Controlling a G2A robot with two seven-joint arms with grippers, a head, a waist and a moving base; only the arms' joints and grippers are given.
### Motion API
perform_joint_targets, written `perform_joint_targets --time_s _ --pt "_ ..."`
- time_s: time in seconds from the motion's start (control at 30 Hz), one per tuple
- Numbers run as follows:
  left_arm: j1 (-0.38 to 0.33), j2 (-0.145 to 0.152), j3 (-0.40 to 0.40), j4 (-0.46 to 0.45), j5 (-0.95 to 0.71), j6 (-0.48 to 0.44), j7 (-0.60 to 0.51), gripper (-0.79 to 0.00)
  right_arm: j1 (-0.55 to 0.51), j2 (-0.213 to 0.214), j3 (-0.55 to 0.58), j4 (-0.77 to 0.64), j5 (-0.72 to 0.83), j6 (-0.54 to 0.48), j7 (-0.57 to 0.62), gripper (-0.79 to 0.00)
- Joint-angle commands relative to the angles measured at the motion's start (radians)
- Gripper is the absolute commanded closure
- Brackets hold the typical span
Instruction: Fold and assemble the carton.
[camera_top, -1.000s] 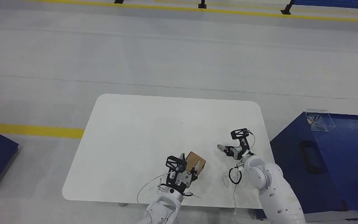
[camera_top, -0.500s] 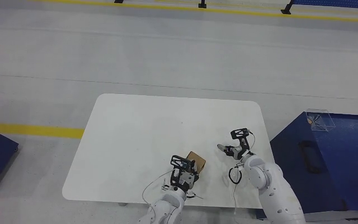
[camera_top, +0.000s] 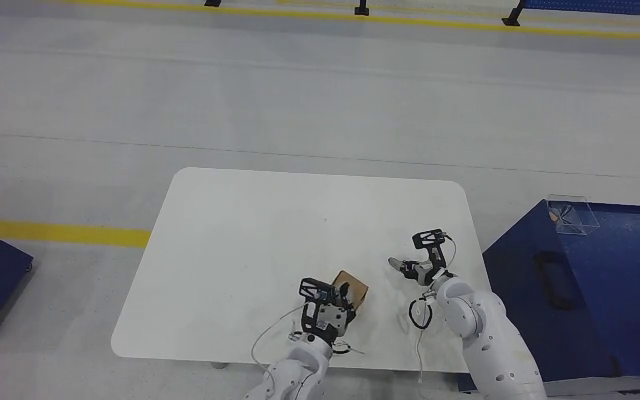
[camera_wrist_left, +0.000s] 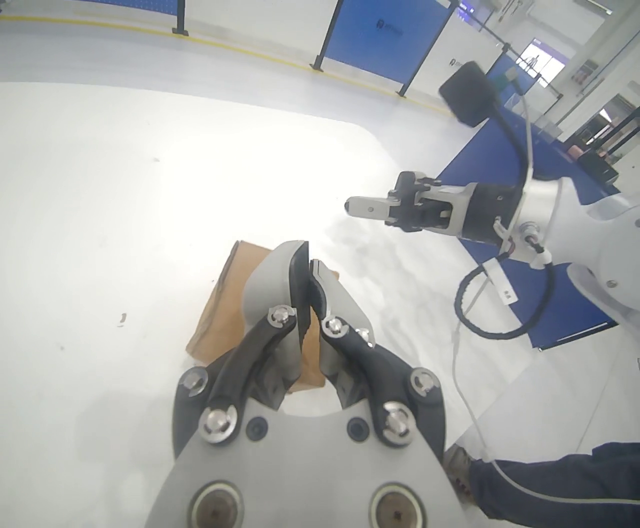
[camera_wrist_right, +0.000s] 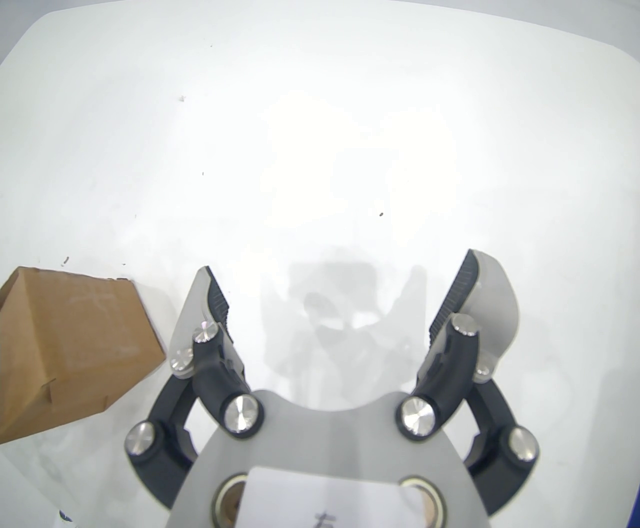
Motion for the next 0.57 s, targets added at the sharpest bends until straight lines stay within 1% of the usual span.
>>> perform_joint_targets --time_s 0.0,0.07,0.13,0.2,0.27,0.3,0.33,0.37,0.4,0.43,0.47,0.53 --pt "-0.013 -0.001 0.002 0.01 0.039 0.031 -0.024 0.0 0.0 0.0 0.0 0.0 0.0 0.0 0.0 -0.785" --pt "0.002 -0.004 -0.002 -0.017 -0.004 0.005 0.018 0.0 0.0 0.0 0.0 0.0 0.0 0.0 0.0 -0.785" --pt "0.03 0.001 -0.019 -0.06 -0.029 -0.039 0.089 0.0 0.0 0.0 0.0 0.0 0.0 0.0 0.0 -0.785" --pt "0.078 0.01 -0.046 -0.11 -0.031 -0.08 0.204 0.0 0.0 0.0 0.0 0.0 0.0 0.0 0.0 -0.785" --pt "0.134 0.023 -0.086 -0.152 -0.061 -0.149 0.29 0.0 0.0 0.0 0.0 0.0 0.0 0.0 0.0 -0.785" --pt "0.163 0.029 -0.112 -0.168 -0.075 -0.17 0.331 -0.493 0.0 0.0 0.0 0.0 0.0 0.0 0.0 -0.785" --pt "0.163 0.029 -0.112 -0.168 -0.075 -0.17 0.331 -0.785 0.0 0.0 0.0 0.0 0.0 0.0 0.0 -0.785" --pt "0.163 0.029 -0.112 -0.168 -0.075 -0.17 0.331 -0.785 0.0 0.0 0.0 0.0 0.0 0.0 0.0 -0.785" --pt "0.166 0.029 -0.116 -0.169 -0.076 -0.172 0.341 -0.008 0.0 0.0 0.0 0.0 0.0 0.0 0.0 -0.785" --pt "0.168 0.03 -0.117 -0.17 -0.077 -0.173 0.353 -0.016 0.0 0.0 0.0 0.0 0.0 0.0 0.0 -0.784" --pt "0.166 0.029 -0.114 -0.169 -0.076 -0.172 0.345 -0.059 0.0 0.0 0.0 0.0 0.0 0.0 0.0 -0.785" --pt "0.163 0.029 -0.112 -0.168 -0.075 -0.17 0.331 -0.188 0.0 0.0 0.0 0.0 0.0 0.0 0.0 -0.785"
